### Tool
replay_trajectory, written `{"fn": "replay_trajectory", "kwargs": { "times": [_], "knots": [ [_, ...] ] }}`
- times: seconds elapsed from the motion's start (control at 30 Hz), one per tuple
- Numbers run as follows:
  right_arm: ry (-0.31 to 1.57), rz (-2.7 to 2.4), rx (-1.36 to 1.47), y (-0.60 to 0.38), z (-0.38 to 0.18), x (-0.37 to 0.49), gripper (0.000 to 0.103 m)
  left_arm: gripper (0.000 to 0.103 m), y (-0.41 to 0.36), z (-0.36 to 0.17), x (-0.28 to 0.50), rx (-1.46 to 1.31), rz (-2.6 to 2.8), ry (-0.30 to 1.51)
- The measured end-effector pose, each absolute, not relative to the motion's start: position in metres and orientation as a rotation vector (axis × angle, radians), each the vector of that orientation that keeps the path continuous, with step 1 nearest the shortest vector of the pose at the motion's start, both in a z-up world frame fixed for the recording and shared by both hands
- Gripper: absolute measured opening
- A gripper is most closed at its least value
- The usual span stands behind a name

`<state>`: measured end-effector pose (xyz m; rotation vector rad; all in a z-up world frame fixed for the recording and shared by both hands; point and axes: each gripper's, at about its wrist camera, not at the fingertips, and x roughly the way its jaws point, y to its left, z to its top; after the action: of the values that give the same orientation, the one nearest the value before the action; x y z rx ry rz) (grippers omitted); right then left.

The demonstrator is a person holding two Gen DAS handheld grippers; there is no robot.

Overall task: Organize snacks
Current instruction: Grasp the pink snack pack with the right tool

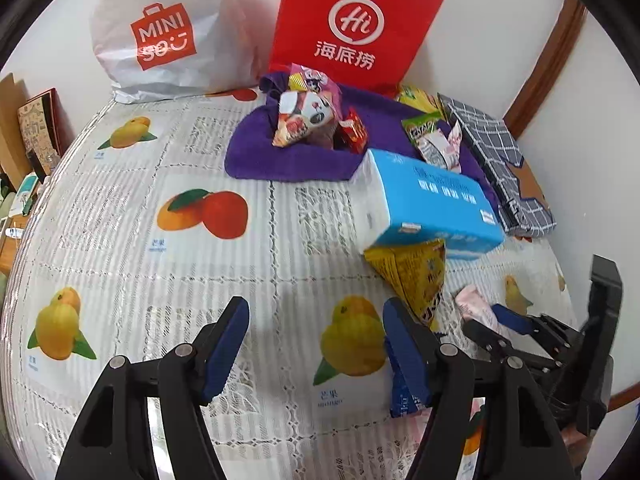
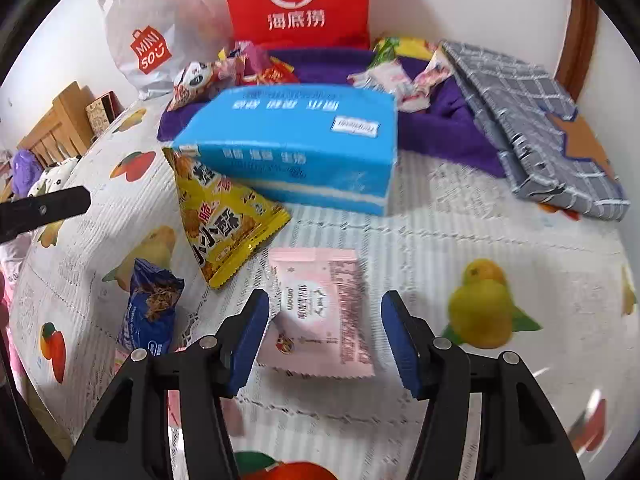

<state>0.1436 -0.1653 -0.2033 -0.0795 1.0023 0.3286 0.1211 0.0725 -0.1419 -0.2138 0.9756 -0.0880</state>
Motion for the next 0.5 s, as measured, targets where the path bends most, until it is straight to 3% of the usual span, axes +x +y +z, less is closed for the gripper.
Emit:
{"fn": "replay_trajectory", "kwargs": {
  "times": [0.17,0.5],
  "knots": [
    [0.950,0.328,-0.081,-0.169,-0.204,0.138,0.037,0.068,0.060,-0.145,0.119,-0.210,-0.131,0.983],
    [0.905,0.200,-0.038,-0.219,-0.208,0.148,0.036,0.068,0.014,-0.162,0.122,-0.169,-0.225,1.054]
  ]
}}
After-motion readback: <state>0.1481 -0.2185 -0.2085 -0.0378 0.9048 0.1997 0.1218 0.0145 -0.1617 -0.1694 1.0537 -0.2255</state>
